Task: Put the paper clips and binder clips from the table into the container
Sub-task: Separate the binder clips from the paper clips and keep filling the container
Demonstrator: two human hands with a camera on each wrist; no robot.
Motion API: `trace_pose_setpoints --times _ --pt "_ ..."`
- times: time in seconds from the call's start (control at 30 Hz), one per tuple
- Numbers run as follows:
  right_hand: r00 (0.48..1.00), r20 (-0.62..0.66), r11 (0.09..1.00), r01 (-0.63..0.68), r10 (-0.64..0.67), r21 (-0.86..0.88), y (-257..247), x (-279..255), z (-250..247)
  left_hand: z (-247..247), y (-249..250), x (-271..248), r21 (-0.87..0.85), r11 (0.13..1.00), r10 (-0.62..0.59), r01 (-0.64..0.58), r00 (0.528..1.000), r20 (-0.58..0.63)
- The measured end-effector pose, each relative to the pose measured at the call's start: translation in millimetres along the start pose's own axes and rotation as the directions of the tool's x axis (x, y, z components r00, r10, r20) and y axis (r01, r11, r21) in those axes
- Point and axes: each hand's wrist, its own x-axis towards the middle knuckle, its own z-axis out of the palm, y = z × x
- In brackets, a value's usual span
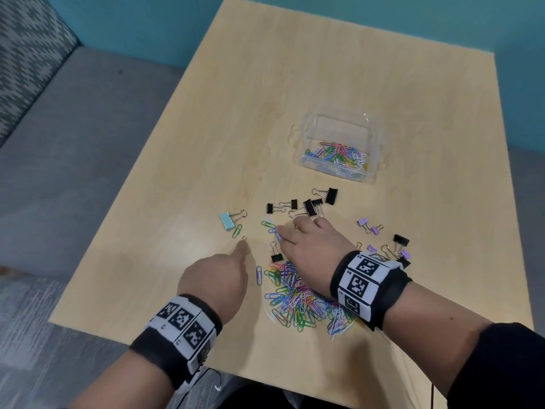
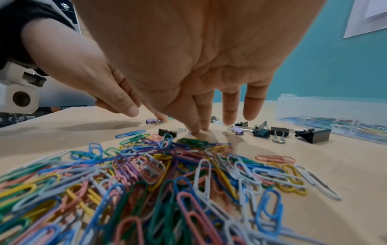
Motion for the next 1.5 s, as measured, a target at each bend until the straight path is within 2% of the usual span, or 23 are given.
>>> trace_pose_setpoints --times 0.1,0.27,0.4,0.6,0.8,0.97,1.1,1.23,1.37,1.43,1.5 --pt "1.0 -0.016 1.0 0.008 -0.008 0.001 -2.1 1.6 -2.1 -2.6 -5.1 -1.0 0.002 1.0 -0.013 0.013 0.999 -0.03" --pt "1.0 -0.012 1.0 0.018 -0.018 0.01 -3.9 4.8 -6.0 -8.6 1.8 17.0 0.011 0.998 -0.06 0.059 0.998 0.024" --pt "0.997 -0.046 0.997 0.066 -0.064 0.042 -1.0 13.0 -10.6 -10.4 11.9 29.8 -0.022 0.999 -0.028 0.029 0.999 0.033" --pt "0.994 -0.012 0.994 0.106 -0.106 0.013 -0.6 14.1 -8.8 -16.8 21.9 42.6 -0.053 0.998 0.043 -0.039 0.997 0.068" --pt "0.995 0.095 1.0 0.015 -0.017 0.015 -2.1 -18.7 1.2 -19.8 37.7 40.0 -0.077 0.984 0.169 -0.159 0.973 0.155" --pt "0.99 0.14 1.0 -0.026 0.025 0.007 -14.6 -51.7 8.8 -12.2 41.4 12.2 -0.006 0.971 0.237 -0.238 0.966 0.101" --pt "0.988 0.141 0.997 -0.067 0.06 0.045 -19.9 -57.9 11.8 -6.2 30.3 -4.5 0.007 0.982 0.187 -0.19 0.973 0.137" --pt "0.99 0.038 0.97 -0.143 0.138 0.198 -15.3 -64.5 13.5 -7.0 19.4 10.6 -0.099 0.987 0.138 -0.123 0.977 0.161" --pt "0.964 -0.117 0.92 -0.187 0.24 0.344 -12.8 -80.7 19.8 -19.9 13.8 22.7 -0.141 0.986 0.093 -0.085 0.994 0.054" --pt "0.943 -0.134 0.888 -0.23 0.304 0.398 -10.5 -90.9 24.4 -23.6 5.1 21.3 -0.192 0.981 0.02 -0.036 0.996 -0.086" --pt "0.929 -0.116 0.861 -0.273 0.352 0.428 -8.3 -101.7 32.7 -18.5 -4.0 9.9 -0.279 0.958 -0.005 -0.063 0.971 -0.237"
